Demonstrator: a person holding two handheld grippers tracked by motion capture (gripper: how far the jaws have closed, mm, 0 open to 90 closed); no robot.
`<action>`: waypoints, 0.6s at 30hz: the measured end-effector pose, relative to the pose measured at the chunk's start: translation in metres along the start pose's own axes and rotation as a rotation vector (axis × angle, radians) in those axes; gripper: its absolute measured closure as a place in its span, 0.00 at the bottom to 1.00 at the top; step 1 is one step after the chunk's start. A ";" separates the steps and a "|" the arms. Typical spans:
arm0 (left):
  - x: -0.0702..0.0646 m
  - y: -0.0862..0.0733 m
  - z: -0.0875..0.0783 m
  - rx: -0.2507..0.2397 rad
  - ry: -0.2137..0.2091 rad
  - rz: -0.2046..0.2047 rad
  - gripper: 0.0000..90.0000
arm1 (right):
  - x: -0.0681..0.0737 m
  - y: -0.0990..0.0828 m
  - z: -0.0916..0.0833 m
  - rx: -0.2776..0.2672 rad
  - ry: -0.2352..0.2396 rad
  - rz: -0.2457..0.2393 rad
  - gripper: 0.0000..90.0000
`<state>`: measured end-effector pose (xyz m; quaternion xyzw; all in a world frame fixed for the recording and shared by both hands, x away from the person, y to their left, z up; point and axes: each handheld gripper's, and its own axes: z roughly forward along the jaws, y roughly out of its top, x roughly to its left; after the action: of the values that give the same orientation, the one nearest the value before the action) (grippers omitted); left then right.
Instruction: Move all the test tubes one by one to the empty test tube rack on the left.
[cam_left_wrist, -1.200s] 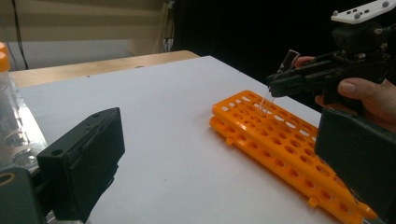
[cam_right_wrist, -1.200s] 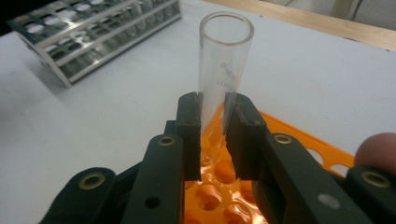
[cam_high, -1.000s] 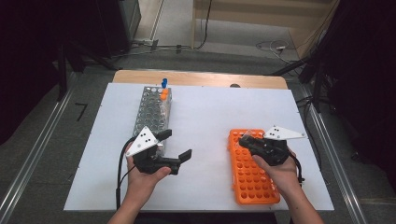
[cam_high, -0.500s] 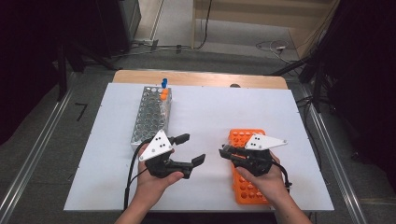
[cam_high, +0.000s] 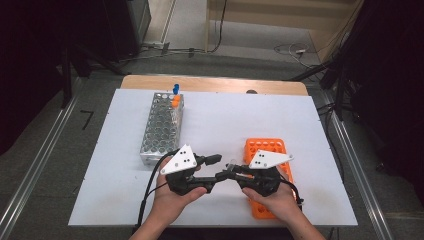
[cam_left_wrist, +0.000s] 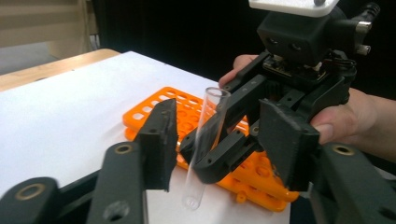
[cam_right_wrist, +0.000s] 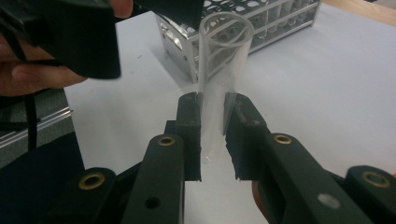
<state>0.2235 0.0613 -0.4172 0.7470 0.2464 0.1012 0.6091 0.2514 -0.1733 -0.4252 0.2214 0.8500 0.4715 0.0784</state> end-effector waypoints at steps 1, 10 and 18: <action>0.000 0.000 0.001 0.006 -0.001 0.001 0.57 | 0.001 0.000 0.001 0.001 0.004 -0.002 0.82; -0.002 -0.003 0.007 0.026 -0.008 0.008 0.70 | 0.012 0.002 0.005 0.009 0.052 -0.047 0.82; -0.003 -0.003 0.006 0.026 -0.030 0.026 0.81 | 0.014 0.003 0.005 0.011 0.081 -0.048 0.82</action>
<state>0.2233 0.0550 -0.4209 0.7597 0.2287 0.0948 0.6013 0.2410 -0.1620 -0.4245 0.1824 0.8602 0.4731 0.0540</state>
